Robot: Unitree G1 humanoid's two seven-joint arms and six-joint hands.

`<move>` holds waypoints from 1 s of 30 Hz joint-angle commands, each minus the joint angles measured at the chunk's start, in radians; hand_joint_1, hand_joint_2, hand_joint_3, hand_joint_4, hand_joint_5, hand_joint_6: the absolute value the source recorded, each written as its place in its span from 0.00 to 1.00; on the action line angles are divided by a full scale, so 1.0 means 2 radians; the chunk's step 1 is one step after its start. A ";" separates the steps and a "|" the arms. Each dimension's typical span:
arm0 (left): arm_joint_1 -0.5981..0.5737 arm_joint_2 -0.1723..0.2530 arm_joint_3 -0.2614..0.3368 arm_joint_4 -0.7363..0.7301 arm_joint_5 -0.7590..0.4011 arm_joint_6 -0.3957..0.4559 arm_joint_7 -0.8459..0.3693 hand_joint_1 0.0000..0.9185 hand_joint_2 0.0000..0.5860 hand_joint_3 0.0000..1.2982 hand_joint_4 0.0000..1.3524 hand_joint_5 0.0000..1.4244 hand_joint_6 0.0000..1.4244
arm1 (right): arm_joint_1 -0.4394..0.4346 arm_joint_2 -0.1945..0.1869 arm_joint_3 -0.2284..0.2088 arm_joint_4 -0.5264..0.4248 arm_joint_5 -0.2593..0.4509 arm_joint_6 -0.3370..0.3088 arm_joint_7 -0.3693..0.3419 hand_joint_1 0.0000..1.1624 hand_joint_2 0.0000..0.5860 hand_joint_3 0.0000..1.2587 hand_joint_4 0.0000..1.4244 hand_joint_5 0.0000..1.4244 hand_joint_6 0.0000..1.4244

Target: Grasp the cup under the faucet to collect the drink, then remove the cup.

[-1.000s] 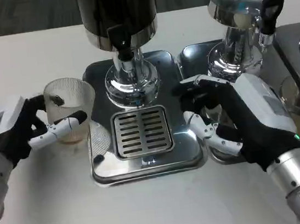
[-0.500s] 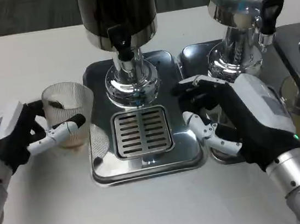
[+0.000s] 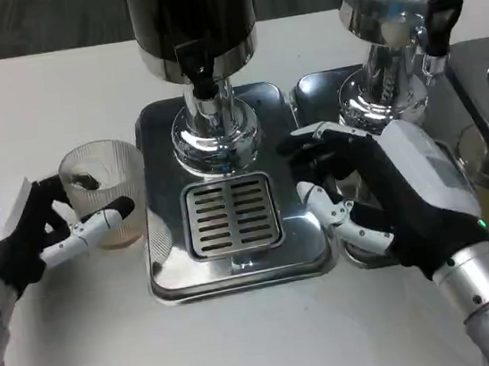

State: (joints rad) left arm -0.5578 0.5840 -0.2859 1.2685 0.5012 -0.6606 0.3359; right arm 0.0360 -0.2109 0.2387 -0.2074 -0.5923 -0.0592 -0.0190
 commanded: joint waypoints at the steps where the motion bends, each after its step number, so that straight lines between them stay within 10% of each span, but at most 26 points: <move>1: 0.016 0.002 0.000 -0.006 0.002 -0.017 0.007 0.12 0.33 0.38 0.40 0.55 0.70 | -0.002 -0.002 0.001 -0.004 0.004 -0.006 0.001 0.33 0.79 0.33 0.32 0.37 0.35; 30: 0.043 0.011 0.019 -0.024 0.000 -0.060 0.074 0.18 0.39 0.42 0.44 0.60 0.78 | -0.007 -0.001 0.004 0.007 0.008 -0.010 -0.002 0.33 0.79 0.32 0.32 0.37 0.36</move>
State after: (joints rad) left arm -0.4782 0.5874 -0.2648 1.2350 0.5100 -0.7531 0.4534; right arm 0.0310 -0.2104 0.2438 -0.2023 -0.5834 -0.0614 -0.0191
